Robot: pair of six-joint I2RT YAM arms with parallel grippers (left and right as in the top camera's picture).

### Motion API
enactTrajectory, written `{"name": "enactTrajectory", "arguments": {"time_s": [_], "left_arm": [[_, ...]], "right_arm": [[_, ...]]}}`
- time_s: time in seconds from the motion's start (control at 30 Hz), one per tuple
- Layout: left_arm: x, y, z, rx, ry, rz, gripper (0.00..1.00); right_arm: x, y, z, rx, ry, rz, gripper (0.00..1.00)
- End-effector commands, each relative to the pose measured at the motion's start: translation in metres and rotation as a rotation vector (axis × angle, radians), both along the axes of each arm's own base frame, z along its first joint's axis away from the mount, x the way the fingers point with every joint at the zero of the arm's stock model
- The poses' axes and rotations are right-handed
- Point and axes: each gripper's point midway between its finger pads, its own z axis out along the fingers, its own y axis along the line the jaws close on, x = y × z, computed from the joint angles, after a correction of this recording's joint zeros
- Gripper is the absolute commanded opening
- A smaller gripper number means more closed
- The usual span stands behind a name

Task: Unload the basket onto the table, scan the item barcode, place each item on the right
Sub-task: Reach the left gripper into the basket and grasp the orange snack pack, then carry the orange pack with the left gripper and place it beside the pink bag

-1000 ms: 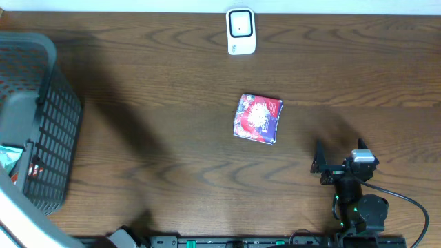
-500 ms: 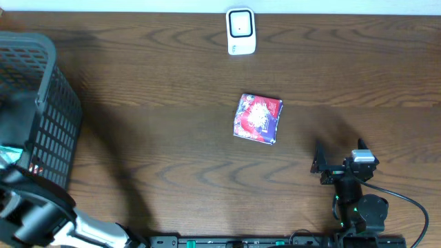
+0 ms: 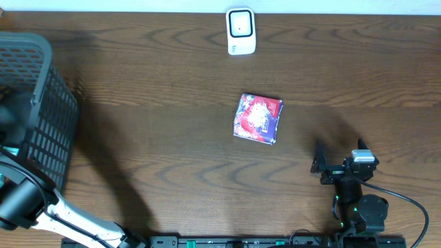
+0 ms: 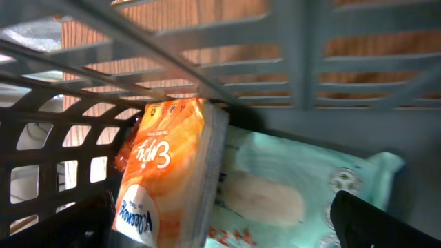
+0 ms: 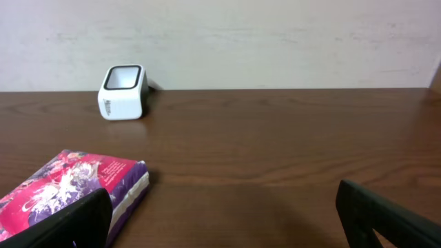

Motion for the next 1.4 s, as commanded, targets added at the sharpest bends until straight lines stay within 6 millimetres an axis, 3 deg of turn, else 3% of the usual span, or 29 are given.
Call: {"name": "enactTrajectory", "arguments": {"time_s": [0.0, 0.13, 0.3, 0.37, 0.4, 0.43, 0.57, 0.67, 0.73, 0.83, 1.03, 1.07, 1.1, 1.17, 1.23, 1.37], "left_arm": [[-0.014, 0.007, -0.003, -0.008, 0.025, 0.012, 0.97], [-0.016, 0.003, -0.012, -0.05, -0.007, 0.018, 0.93], [-0.02, -0.004, -0.022, -0.077, 0.0, 0.02, 0.63], [-0.022, -0.007, -0.026, -0.088, 0.008, 0.02, 0.42], [-0.022, -0.007, -0.026, -0.089, 0.008, 0.02, 0.21], [-0.023, -0.007, -0.026, -0.089, 0.009, 0.02, 0.08], [-0.024, -0.013, -0.018, -0.103, 0.014, 0.01, 0.07], [-0.006, -0.022, -0.001, -0.116, -0.093, -0.022, 0.07], [0.015, -0.029, 0.02, -0.112, -0.213, -0.061, 0.07], [0.05, -0.04, 0.068, -0.07, -0.436, -0.14, 0.07], [0.091, -0.073, 0.192, 0.088, -0.841, -0.24, 0.07], [0.102, -0.096, 0.235, 0.118, -0.971, -0.317, 0.07], [0.108, -0.111, 0.255, 0.121, -1.038, -0.37, 0.07], [0.119, -0.142, 0.29, 0.101, -1.162, -0.463, 0.07], [0.132, -0.187, 0.325, 0.046, -1.294, -0.602, 0.07], [0.152, -0.283, 0.369, -0.067, -1.43, -0.89, 0.07]], "right_arm": [[0.0, -0.002, -0.001, 0.011, 0.001, -0.012, 0.99], [0.0, -0.002, -0.001, 0.011, 0.001, -0.012, 0.99], [0.0, -0.002, -0.001, 0.011, 0.001, -0.012, 0.99], [0.0, -0.002, -0.001, 0.011, 0.001, -0.012, 0.99], [0.0, -0.002, -0.001, 0.011, 0.001, -0.012, 0.99], [0.0, -0.002, -0.001, 0.011, 0.001, -0.012, 0.99], [0.0, -0.002, -0.001, 0.011, 0.001, -0.012, 0.99], [0.0, -0.002, -0.001, 0.011, 0.001, -0.012, 0.99], [0.0, -0.002, -0.001, 0.011, 0.001, -0.011, 0.99], [0.0, -0.002, -0.001, 0.011, 0.001, -0.012, 0.99], [0.0, -0.002, -0.001, 0.011, 0.001, -0.012, 0.99], [0.0, -0.002, -0.001, 0.011, 0.001, -0.012, 0.99], [0.0, -0.002, -0.001, 0.011, 0.001, -0.012, 0.99], [0.0, -0.002, -0.001, 0.011, 0.001, -0.012, 0.99], [0.0, -0.002, -0.001, 0.011, 0.002, -0.012, 0.99], [0.0, -0.002, -0.001, 0.011, 0.001, -0.012, 0.99]]}}
